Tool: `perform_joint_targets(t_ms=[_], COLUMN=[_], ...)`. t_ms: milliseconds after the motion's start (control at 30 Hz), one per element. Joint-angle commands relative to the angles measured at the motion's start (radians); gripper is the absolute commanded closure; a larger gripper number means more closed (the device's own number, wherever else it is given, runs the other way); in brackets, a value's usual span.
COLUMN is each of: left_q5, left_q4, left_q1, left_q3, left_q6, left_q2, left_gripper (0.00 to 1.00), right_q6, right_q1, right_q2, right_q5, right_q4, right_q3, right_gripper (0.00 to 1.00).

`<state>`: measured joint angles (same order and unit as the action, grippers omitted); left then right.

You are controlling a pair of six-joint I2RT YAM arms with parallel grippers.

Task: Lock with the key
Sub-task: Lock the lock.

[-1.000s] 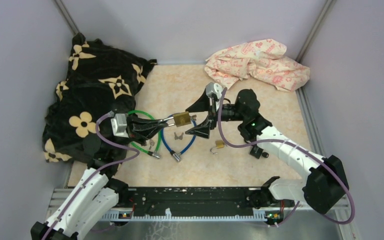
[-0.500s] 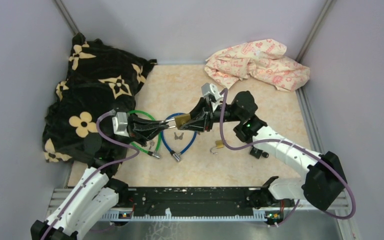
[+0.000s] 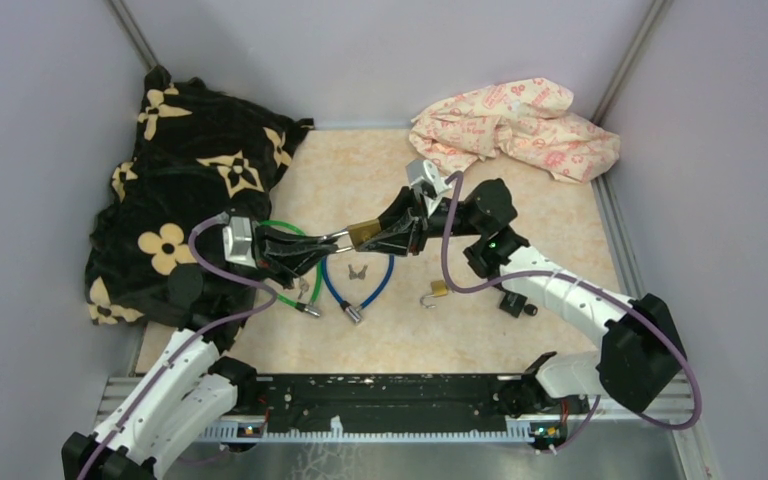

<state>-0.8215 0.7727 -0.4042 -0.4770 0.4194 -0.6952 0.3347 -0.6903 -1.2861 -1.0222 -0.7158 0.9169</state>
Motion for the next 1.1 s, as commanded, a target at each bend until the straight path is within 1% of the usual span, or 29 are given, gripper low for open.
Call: perform_joint_targets(t_ms=[0,167,300,433,500,667,767,867,933,1000,1067], left_q5=[-0.054,-0.055,-0.036,-0.046,-0.065,-0.102,-0.079,-0.059,-0.031,0.016,0.079], left_q4=[0.063,0.086,0.085,0.071,0.066,-0.003,-0.007,0.013,0.039,0.069,0.083], left_q1=[-0.045,-0.071,-0.081,-0.084,-0.087,-0.086,-0.085,-0.086,-0.092,-0.113,-0.132], left_q3=[-0.050,-0.055,-0.056,-0.046,-0.044,-0.076,-0.077,-0.070,-0.063,-0.053,-0.054], left_q6=[0.026,0.027,-0.002,-0.026,-0.027,-0.077,-0.115,-0.156,-0.149,-0.135,-0.133], left_q2=[-0.024,-0.057,-0.077,-0.096,-0.105,-0.114,-0.101,-0.090,-0.095,-0.110,-0.124], left_gripper=[1.00,1.00,1.00,1.00,1.00,1.00,1.00,1.00,1.00,1.00,1.00], right_q6=[0.000,-0.013,-0.020,0.003,-0.009,-0.064,-0.096,-0.102,-0.110,-0.157,-0.201], right_q1=[-0.025,-0.032,-0.063,-0.074,-0.074,-0.074,-0.074,-0.074,-0.083,-0.106,-0.121], right_q2=[-0.016,-0.045,-0.064,-0.065,-0.061,-0.068,-0.061,-0.042,-0.032,-0.030,-0.044], right_q5=[0.016,0.004,-0.005,-0.026,-0.061,-0.223,-0.261,-0.221,-0.123,-0.038,0.003], right_q4=[-0.175,-0.165,-0.137,-0.179,-0.166,-0.055,0.020,0.040,0.059,0.111,0.170], right_q3=[0.093,0.122,0.132,0.117,0.123,0.187,0.217,0.204,0.191,0.188,0.191], right_gripper=[1.00,1.00,1.00,1.00,1.00,1.00,1.00,1.00,1.00,1.00,1.00])
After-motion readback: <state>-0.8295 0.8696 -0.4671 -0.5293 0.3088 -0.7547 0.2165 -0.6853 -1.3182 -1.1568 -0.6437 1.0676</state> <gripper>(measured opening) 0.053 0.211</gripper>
